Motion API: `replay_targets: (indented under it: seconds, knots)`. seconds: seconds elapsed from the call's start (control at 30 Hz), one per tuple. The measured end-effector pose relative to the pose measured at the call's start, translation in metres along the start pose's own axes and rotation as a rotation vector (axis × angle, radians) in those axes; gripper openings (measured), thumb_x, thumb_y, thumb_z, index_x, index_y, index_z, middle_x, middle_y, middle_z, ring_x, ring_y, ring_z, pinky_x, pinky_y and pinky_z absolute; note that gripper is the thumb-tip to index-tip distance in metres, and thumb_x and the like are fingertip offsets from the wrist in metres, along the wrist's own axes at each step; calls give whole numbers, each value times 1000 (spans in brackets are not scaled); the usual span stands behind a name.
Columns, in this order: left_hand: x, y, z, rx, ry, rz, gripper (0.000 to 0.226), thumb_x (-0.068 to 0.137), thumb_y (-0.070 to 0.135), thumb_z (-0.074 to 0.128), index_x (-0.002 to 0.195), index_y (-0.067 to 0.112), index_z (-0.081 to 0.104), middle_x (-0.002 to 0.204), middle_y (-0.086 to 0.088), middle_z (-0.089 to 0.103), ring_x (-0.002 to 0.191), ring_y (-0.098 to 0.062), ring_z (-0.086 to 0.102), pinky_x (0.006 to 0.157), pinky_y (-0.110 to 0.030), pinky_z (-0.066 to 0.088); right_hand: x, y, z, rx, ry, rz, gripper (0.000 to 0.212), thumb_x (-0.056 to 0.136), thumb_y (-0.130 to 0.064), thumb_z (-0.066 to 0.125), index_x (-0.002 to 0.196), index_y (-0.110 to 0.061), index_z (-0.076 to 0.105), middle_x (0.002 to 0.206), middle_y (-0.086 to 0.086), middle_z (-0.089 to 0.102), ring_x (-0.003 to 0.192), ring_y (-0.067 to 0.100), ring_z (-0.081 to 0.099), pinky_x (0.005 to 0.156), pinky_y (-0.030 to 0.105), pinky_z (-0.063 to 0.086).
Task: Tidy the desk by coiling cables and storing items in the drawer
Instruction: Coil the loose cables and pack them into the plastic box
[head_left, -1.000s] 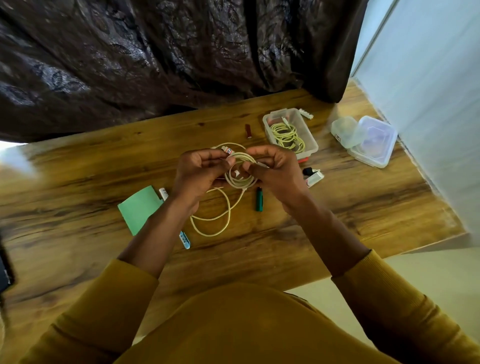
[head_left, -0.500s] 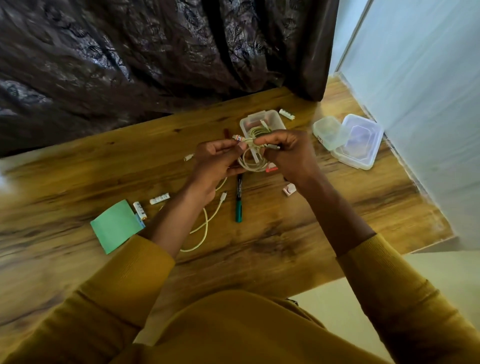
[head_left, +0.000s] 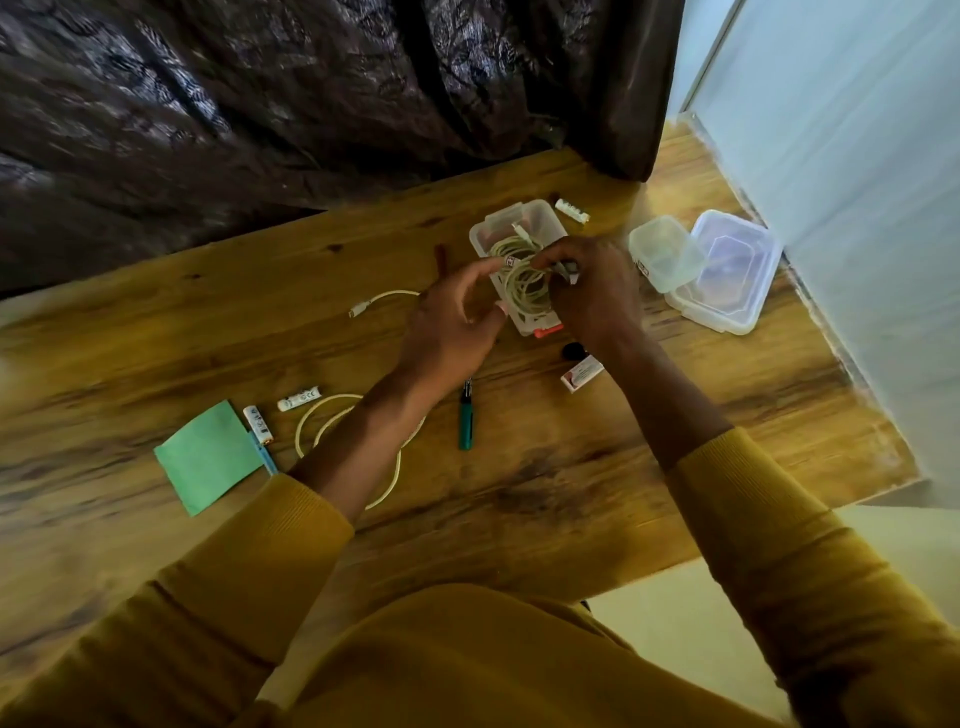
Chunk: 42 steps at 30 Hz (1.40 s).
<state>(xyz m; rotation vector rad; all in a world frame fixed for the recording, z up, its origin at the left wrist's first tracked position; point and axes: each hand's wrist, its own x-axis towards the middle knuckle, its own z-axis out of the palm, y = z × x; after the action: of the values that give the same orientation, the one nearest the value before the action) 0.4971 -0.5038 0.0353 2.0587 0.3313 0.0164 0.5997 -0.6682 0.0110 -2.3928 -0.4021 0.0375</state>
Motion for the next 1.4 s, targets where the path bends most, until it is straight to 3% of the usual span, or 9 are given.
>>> replay_targets:
  seconds: [0.1,0.3,0.4,0.53,0.7,0.83,1.07,1.23,1.4]
  knots:
    - [-2,0,6,198,-80,139,49,105,34,59,153,31,50,159,9,47,151,-15,31,119,-42,38,0,-3,-1,-179,34,-2,32,85,-19,73,111,-36,76,118,-6,75,118,28,54,95,44,43]
    - [1,-4,21,562,-256,240,55,110,49,34,162,30,33,170,8,29,161,-25,-9,129,-55,6,-3,6,0,-336,2,-49,37,85,-23,70,118,-39,73,117,-9,75,121,26,47,84,39,28]
    - [6,-8,27,668,-258,292,57,111,47,29,165,27,26,172,7,23,161,-28,-14,129,-59,1,-5,6,-3,-319,-15,-87,37,93,-32,48,123,-36,68,116,-6,75,119,28,47,82,35,24]
    - [11,-9,27,715,-221,370,52,112,40,28,159,21,39,169,2,33,162,-28,2,131,-51,-1,-12,12,-7,-229,-30,-149,60,83,-48,25,125,-26,63,114,0,75,125,33,51,93,44,36]
    - [20,-8,26,695,-198,464,40,107,25,44,141,13,62,154,-6,56,156,-23,32,131,-45,11,-14,20,-10,-279,95,-177,33,94,-35,54,114,-26,78,120,-5,72,115,31,54,85,46,47]
    - [27,-8,28,666,-123,437,32,104,33,53,121,14,74,130,-6,72,138,-19,53,128,-37,23,-10,16,-10,-352,33,-170,24,94,-25,66,114,-26,79,113,-1,72,108,33,54,81,45,46]
    - [33,1,27,603,-67,371,33,100,35,63,124,15,72,129,-6,70,133,-22,53,111,-35,39,-5,13,-16,-309,-18,-194,40,106,-41,44,103,-19,77,89,3,73,95,30,58,78,35,36]
    - [36,3,29,601,-43,357,34,97,38,68,119,12,72,123,-8,70,124,-23,58,98,-34,45,-6,19,-16,-326,-46,-169,25,96,-29,68,119,-28,76,110,2,78,105,31,57,80,38,41]
    - [37,2,23,582,-96,391,34,94,31,72,122,11,71,127,-7,67,122,-22,60,96,-32,46,-6,14,-9,-291,26,-89,25,87,-21,76,112,-27,79,98,1,79,100,29,60,81,39,48]
